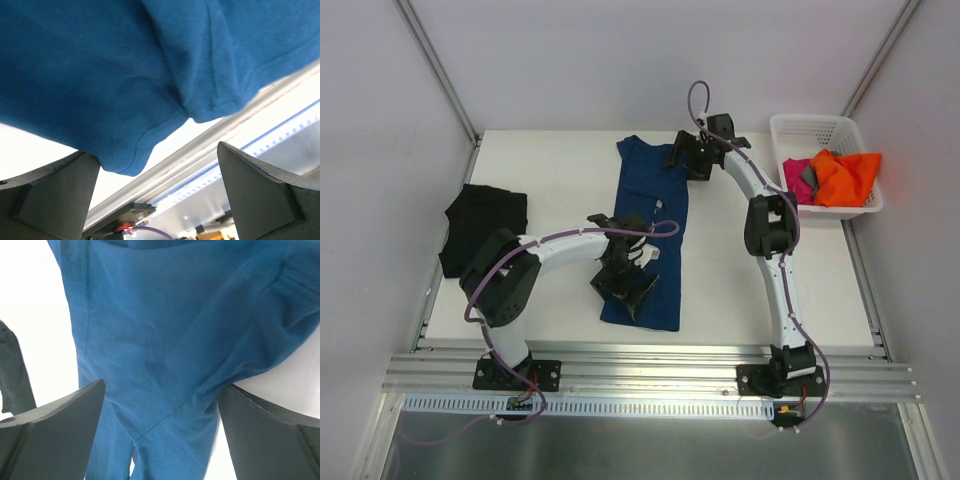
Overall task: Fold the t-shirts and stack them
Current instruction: Fold the tshirt
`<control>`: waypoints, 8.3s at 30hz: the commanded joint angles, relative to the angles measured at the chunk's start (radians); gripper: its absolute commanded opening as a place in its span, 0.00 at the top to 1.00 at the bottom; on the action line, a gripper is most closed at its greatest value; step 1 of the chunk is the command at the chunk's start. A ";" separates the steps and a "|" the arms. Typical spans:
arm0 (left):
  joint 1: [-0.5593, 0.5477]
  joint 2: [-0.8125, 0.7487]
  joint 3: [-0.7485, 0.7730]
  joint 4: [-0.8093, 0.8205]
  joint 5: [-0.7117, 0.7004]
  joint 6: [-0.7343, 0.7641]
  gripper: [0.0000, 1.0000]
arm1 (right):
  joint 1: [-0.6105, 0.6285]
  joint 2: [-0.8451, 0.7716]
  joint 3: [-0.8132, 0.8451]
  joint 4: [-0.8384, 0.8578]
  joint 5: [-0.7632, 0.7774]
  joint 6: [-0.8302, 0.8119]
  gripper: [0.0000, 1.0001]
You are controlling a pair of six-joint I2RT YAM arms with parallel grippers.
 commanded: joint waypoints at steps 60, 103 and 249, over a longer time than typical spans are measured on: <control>0.515 -0.526 0.082 0.235 -0.161 -0.084 0.06 | 0.515 -1.268 -0.744 -0.328 1.074 -0.268 0.02; 0.474 -0.487 -0.564 0.487 0.170 -0.476 0.36 | 0.364 -1.125 -1.546 0.044 0.118 0.521 0.23; 0.489 0.353 0.586 0.522 0.034 -0.224 1.00 | 0.011 -0.516 -0.697 0.304 0.141 0.047 0.99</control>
